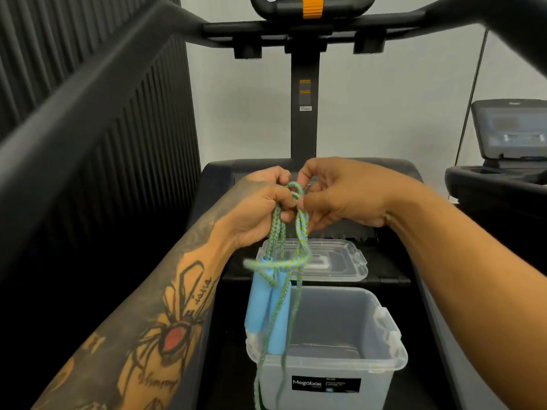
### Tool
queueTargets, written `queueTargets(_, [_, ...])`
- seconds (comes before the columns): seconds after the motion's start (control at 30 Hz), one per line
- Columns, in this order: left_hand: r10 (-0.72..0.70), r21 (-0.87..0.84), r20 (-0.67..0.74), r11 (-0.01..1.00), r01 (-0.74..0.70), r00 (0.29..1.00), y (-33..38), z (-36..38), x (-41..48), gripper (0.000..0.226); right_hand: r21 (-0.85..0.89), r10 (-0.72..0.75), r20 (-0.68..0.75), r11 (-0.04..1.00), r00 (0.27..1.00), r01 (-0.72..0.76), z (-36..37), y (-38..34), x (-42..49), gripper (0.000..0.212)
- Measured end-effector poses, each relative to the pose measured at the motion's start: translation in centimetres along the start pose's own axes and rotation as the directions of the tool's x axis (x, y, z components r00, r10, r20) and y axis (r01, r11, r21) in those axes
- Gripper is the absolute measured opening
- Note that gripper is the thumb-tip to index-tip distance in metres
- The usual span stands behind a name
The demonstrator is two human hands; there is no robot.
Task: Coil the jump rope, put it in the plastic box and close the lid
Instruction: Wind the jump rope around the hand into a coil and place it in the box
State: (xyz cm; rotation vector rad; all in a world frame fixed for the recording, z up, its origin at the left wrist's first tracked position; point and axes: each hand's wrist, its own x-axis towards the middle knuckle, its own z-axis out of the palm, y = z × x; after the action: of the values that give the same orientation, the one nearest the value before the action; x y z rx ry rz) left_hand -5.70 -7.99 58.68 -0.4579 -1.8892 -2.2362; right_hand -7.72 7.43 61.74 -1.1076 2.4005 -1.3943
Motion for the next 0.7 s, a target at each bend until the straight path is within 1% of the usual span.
queueTargets(0.07, [0.010,0.011,-0.007,1.000,-0.010,1.000,0.0,0.0,0.2,0.031,0.013,-0.030,-0.060,0.999,0.998,0.031,0.5,0.1,0.5,0.013])
queueTargets(0.1, [0.025,0.046,-0.013,0.999,-0.025,1.000,-0.1,-0.1,0.4,0.029,0.034,-0.039,-0.086,0.999,0.996,0.042,0.8,0.2,0.8,0.013])
queueTargets(0.17, [0.088,0.173,-0.049,0.982,-0.079,0.995,-0.3,-0.2,0.7,0.023,0.038,-0.051,-0.173,0.998,0.984,0.059,0.9,0.6,1.5,0.014])
queueTargets(0.2, [0.126,0.228,-0.065,0.968,-0.108,0.990,-0.4,-0.3,0.8,0.020,0.005,-0.067,-0.216,0.998,0.974,0.070,0.8,0.9,1.7,0.016])
queueTargets(0.27, [0.175,0.294,-0.074,0.944,-0.146,0.982,-0.4,-0.6,0.8,0.011,-0.153,-0.145,-0.251,0.982,0.957,0.109,0.2,1.2,1.9,0.016])
queueTargets(0.3, [0.184,0.326,-0.067,0.933,-0.153,0.981,-0.5,-0.8,0.8,0.007,-0.267,-0.199,-0.247,0.955,0.948,0.131,-0.2,1.2,1.8,0.012])
queueTargets(0.33, [0.186,0.362,-0.053,0.919,-0.155,0.981,-0.6,-1.0,0.9,0.009,-0.372,-0.242,-0.243,0.918,0.939,0.140,-0.5,1.0,1.6,0.009])
queueTargets(0.4, [0.141,0.390,0.009,0.911,-0.133,0.990,-0.8,-1.3,0.8,0.022,-0.498,-0.280,-0.252,0.858,0.926,0.124,-1.1,0.6,1.4,0.017])
queueTargets(0.47, [0.025,0.322,0.108,0.945,-0.059,0.994,-0.6,-1.2,0.4,0.034,-0.535,-0.282,-0.224,0.836,0.933,0.124,-1.6,0.0,1.3,0.021])
queueTargets(0.53, [-0.077,0.233,0.216,0.972,0.025,0.973,-0.3,-1.1,-0.1,0.039,-0.495,-0.267,-0.175,0.856,0.948,0.150,-1.7,-0.3,1.1,0.022])
queueTargets(0.6, [-0.126,0.164,0.286,0.983,0.081,0.950,0.0,-1.0,-0.4,0.041,-0.414,-0.258,-0.167,0.894,0.952,0.169,-1.9,-0.5,1.0,0.022])
queueTargets(0.63, [-0.142,0.152,0.301,0.983,0.099,0.943,0.0,-1.0,-0.4,0.041,-0.386,-0.258,-0.172,0.906,0.951,0.176,-2.1,-0.5,0.9,0.021])
queueTargets(0.7, [-0.159,0.199,0.274,0.974,0.105,0.948,0.0,-1.1,-0.2,0.041,-0.376,-0.256,-0.175,0.910,0.951,0.176,-2.2,-0.6,0.8,0.020])
